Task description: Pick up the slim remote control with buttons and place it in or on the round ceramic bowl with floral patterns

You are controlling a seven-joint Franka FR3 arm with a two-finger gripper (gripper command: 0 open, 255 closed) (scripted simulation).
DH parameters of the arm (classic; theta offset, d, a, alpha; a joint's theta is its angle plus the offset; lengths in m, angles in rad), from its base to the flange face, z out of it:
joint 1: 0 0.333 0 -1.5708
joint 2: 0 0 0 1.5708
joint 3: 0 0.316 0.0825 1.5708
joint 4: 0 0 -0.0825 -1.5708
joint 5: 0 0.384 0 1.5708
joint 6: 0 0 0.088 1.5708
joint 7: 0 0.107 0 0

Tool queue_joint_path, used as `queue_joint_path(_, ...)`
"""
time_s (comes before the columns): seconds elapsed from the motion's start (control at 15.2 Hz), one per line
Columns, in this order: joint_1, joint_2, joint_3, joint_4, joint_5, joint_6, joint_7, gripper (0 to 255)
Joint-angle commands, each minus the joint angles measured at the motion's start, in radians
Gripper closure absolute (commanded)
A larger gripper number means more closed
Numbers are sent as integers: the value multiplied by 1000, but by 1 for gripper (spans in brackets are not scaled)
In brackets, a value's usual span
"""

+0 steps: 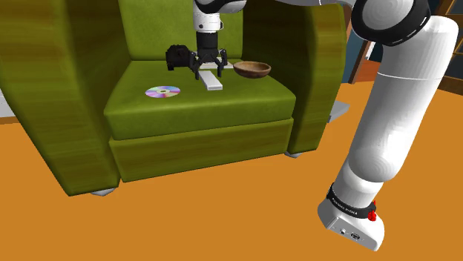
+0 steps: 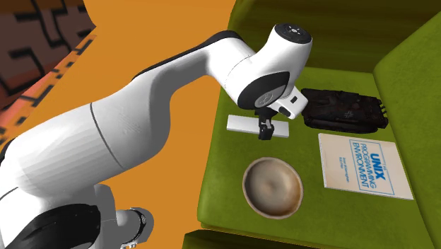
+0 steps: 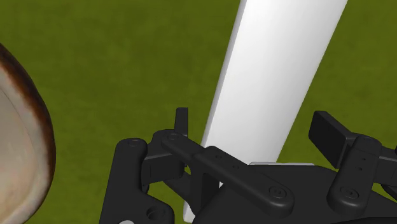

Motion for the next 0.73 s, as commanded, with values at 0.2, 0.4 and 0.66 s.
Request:
queue_joint_path(0.2, 0, 1, 0, 0, 0, 1, 0, 0)
queue_joint_path(0.4, 0, 1, 0, 0, 0, 1, 0, 255)
queue_joint_path(0.66, 0, 1, 0, 0, 0, 1, 0, 255)
